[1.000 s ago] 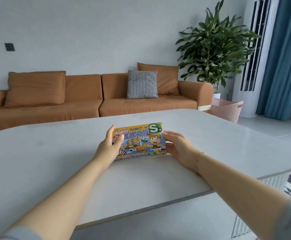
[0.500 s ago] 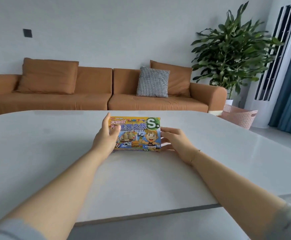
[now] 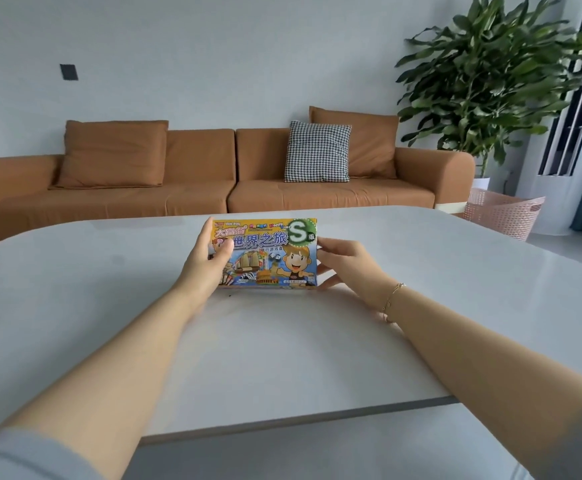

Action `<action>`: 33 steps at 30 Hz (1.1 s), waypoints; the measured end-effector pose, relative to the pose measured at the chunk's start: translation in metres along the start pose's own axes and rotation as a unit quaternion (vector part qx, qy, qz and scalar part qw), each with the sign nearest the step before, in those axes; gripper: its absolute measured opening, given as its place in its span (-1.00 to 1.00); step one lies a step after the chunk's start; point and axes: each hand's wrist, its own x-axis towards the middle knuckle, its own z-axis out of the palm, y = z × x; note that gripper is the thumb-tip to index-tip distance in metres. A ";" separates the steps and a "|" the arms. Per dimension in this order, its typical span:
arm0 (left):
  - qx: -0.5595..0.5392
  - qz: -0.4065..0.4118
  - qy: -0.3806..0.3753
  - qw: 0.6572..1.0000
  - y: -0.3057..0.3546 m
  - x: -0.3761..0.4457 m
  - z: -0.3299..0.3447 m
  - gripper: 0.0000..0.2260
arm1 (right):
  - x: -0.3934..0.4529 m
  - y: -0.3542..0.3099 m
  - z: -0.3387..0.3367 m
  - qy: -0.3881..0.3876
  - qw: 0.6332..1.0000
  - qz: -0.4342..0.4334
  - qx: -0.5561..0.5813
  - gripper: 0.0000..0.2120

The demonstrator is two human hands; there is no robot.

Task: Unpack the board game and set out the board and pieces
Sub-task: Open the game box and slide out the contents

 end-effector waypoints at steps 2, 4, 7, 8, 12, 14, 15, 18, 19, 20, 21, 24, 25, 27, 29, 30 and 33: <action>-0.016 -0.006 -0.002 1.000 0.001 0.000 -0.001 -0.46 | 0.001 -0.004 -0.002 -0.001 1.000 -0.006 0.010 -0.74; -0.039 -0.012 0.004 0.999 0.002 0.000 -0.001 -0.47 | 0.002 -0.011 -0.003 -0.006 1.000 -0.008 0.014 -0.76; -0.074 -0.021 0.007 0.997 0.002 0.000 -0.003 -0.49 | 0.006 -0.022 -0.003 -0.023 1.000 -0.006 -0.006 -0.78; -0.083 -0.024 0.007 0.996 0.001 0.000 -0.004 -0.50 | 0.008 -0.026 -0.002 -0.023 1.000 -0.008 -0.018 -0.77; -0.102 -0.041 0.030 0.993 -0.001 0.002 -0.008 -0.47 | 0.019 -0.035 0.005 0.017 0.996 0.006 -0.082 -0.75; -0.090 -0.045 0.029 0.995 -0.002 0.002 -0.010 -0.47 | 0.021 -0.033 0.008 0.018 0.995 0.028 -0.095 -0.73; -0.082 -0.046 0.029 0.995 -0.003 0.003 -0.011 -0.48 | 0.021 -0.030 0.009 0.018 0.994 0.036 -0.098 -0.71; -0.068 -0.053 0.029 0.996 -0.002 0.003 -0.009 -0.50 | 0.019 -0.027 0.009 0.023 0.996 0.049 -0.067 -0.69; -0.070 -0.059 0.032 0.995 -0.002 0.003 -0.009 -0.49 | 0.019 -0.027 0.008 0.023 0.998 0.053 -0.032 -0.70; -0.070 -0.063 0.034 0.995 -0.002 0.004 -0.009 -0.49 | 0.018 -0.026 0.006 0.019 0.998 0.060 0.013 -0.72; -0.072 -0.070 0.035 0.994 -0.001 0.004 -0.009 -0.48 | 0.017 -0.027 0.003 0.012 0.996 0.071 0.061 -0.74; -0.079 -0.097 0.045 0.991 -0.001 0.006 -0.011 -0.46 | 0.016 -0.027 -0.002 -0.002 0.981 0.100 0.168 -0.77; -0.084 -0.102 0.049 0.990 -0.001 0.006 -0.010 -0.46 | 0.016 -0.026 -0.001 0.002 0.979 0.106 0.172 -0.77; -0.071 -0.098 0.058 0.991 0.000 0.006 -0.008 -0.46 | 0.018 -0.025 0.003 0.018 0.985 0.112 0.126 -0.73; -0.048 -0.086 0.071 0.993 0.002 0.004 -0.005 -0.47 | 0.021 -0.024 0.008 0.024 0.991 0.105 0.077 -0.69; -0.039 -0.082 0.080 0.993 0.002 0.004 -0.005 -0.47 | 0.023 -0.023 0.010 0.027 0.992 0.101 0.068 -0.69; -0.017 -0.091 0.098 0.991 0.004 0.004 -0.009 -0.48 | 0.025 -0.018 0.014 0.059 0.989 0.111 0.074 -0.81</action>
